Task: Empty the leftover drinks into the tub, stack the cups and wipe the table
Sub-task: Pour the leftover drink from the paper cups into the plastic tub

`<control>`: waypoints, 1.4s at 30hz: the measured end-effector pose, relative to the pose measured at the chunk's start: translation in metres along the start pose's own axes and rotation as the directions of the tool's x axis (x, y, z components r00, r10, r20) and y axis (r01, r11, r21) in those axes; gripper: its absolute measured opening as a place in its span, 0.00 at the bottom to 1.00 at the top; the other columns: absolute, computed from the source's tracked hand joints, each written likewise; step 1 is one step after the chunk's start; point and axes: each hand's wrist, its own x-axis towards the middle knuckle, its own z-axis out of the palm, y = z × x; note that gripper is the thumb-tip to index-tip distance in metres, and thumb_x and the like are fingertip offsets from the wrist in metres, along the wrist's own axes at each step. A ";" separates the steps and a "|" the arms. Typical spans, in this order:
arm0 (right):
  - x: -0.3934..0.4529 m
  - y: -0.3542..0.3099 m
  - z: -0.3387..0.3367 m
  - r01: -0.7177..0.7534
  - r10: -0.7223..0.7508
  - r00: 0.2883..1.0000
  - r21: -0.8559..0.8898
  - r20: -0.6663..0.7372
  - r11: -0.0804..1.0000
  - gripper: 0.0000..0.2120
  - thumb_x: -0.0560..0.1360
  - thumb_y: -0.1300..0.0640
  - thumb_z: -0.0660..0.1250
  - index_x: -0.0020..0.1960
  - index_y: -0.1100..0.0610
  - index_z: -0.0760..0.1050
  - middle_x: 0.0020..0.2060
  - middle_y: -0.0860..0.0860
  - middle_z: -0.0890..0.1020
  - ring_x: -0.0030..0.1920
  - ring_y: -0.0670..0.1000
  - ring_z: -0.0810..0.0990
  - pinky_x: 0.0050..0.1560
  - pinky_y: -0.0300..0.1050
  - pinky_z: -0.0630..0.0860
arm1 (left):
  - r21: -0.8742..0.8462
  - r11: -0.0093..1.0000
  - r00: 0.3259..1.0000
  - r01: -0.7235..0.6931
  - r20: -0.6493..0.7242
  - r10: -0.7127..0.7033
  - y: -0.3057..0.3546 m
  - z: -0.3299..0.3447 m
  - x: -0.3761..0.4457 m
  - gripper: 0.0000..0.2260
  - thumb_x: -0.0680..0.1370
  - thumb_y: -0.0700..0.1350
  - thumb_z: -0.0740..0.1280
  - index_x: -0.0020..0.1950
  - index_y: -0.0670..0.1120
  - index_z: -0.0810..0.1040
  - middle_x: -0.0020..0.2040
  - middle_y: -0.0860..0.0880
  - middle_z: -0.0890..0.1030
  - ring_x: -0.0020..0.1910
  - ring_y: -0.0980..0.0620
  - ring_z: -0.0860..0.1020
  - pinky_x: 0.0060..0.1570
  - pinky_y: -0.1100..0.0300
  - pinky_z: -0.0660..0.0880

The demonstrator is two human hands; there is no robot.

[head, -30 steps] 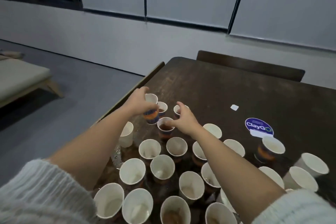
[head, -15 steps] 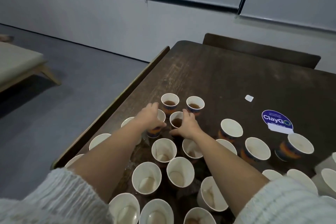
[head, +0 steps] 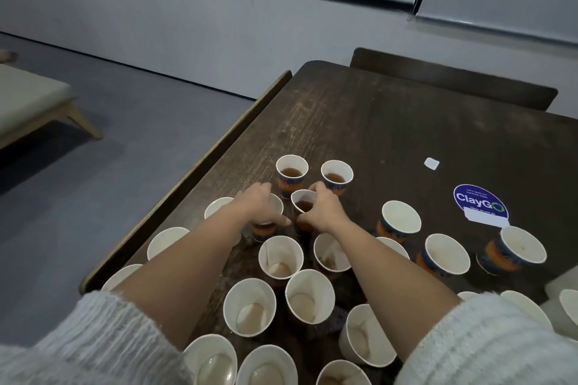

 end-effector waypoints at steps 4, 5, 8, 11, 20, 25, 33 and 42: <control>-0.002 0.004 -0.003 0.012 -0.012 1.000 0.012 -0.020 1.000 0.26 0.68 0.60 0.75 0.62 0.57 0.67 0.60 0.56 0.75 0.62 0.57 0.74 0.56 0.48 0.73 | -0.141 0.990 0.999 -0.029 -0.036 0.024 0.009 -0.002 0.000 0.38 0.71 0.57 0.73 0.75 0.45 0.61 0.74 0.43 0.64 0.71 0.44 0.65 0.68 0.49 0.66; -0.002 0.005 -0.004 0.015 -0.015 1.000 0.014 -0.027 1.000 0.26 0.68 0.60 0.75 0.62 0.57 0.68 0.60 0.56 0.75 0.61 0.56 0.74 0.55 0.48 0.73 | -0.176 0.984 0.998 -0.040 -0.045 0.033 0.010 -0.003 0.000 0.36 0.72 0.54 0.73 0.75 0.46 0.62 0.73 0.43 0.65 0.71 0.43 0.66 0.67 0.49 0.67; -0.005 0.005 -0.010 0.030 -0.028 0.999 0.044 -0.046 0.999 0.24 0.68 0.61 0.75 0.60 0.57 0.68 0.58 0.55 0.76 0.58 0.55 0.74 0.51 0.45 0.72 | -0.163 0.983 0.993 -0.086 -0.090 0.072 0.015 -0.002 0.002 0.28 0.74 0.44 0.70 0.72 0.46 0.65 0.70 0.43 0.68 0.69 0.42 0.67 0.68 0.48 0.66; -0.007 0.002 -0.017 0.057 -0.054 0.997 0.063 -0.055 0.996 0.25 0.67 0.61 0.74 0.61 0.57 0.68 0.55 0.54 0.76 0.57 0.54 0.74 0.47 0.43 0.70 | -0.042 0.992 0.984 -0.119 -0.136 0.113 0.021 0.005 0.004 0.21 0.76 0.40 0.63 0.69 0.45 0.69 0.69 0.43 0.70 0.69 0.43 0.66 0.72 0.47 0.56; -0.015 -0.016 -0.048 0.181 -0.177 0.982 0.068 -0.066 0.981 0.23 0.69 0.64 0.72 0.62 0.59 0.69 0.50 0.50 0.74 0.48 0.50 0.73 0.44 0.42 0.69 | -0.356 0.872 0.913 -0.336 -0.351 0.208 0.037 0.012 -0.003 0.23 0.74 0.36 0.67 0.67 0.51 0.68 0.50 0.46 0.81 0.50 0.45 0.79 0.50 0.53 0.75; -0.021 -0.017 -0.065 0.198 -0.195 0.979 0.042 -0.053 0.979 0.26 0.70 0.61 0.74 0.65 0.58 0.68 0.52 0.51 0.72 0.51 0.49 0.72 0.47 0.42 0.71 | -0.425 0.805 0.900 -0.414 -0.321 0.294 0.037 -0.005 -0.007 0.15 0.75 0.39 0.71 0.52 0.54 0.69 0.52 0.44 0.80 0.49 0.44 0.80 0.51 0.41 0.76; -0.033 -0.007 -0.088 0.243 -0.238 0.968 0.054 -0.083 0.969 0.28 0.70 0.57 0.75 0.66 0.56 0.68 0.55 0.51 0.74 0.54 0.51 0.73 0.47 0.43 0.71 | -0.306 0.829 0.867 -0.468 -0.340 0.365 0.053 -0.021 -0.023 0.03 0.79 0.40 0.66 0.48 0.46 0.73 0.53 0.45 0.78 0.51 0.45 0.76 0.50 0.48 0.76; -0.066 0.022 -0.120 -0.064 0.051 0.998 0.754 0.041 0.654 0.44 0.62 0.28 0.66 0.71 0.51 0.66 0.68 0.54 0.72 0.67 0.58 0.71 0.68 0.65 0.67 | -0.348 0.766 0.812 -0.540 -0.455 0.366 0.104 -0.037 -0.056 0.02 0.80 0.41 0.64 0.50 0.47 0.71 0.51 0.51 0.77 0.44 0.56 0.75 0.37 0.70 0.71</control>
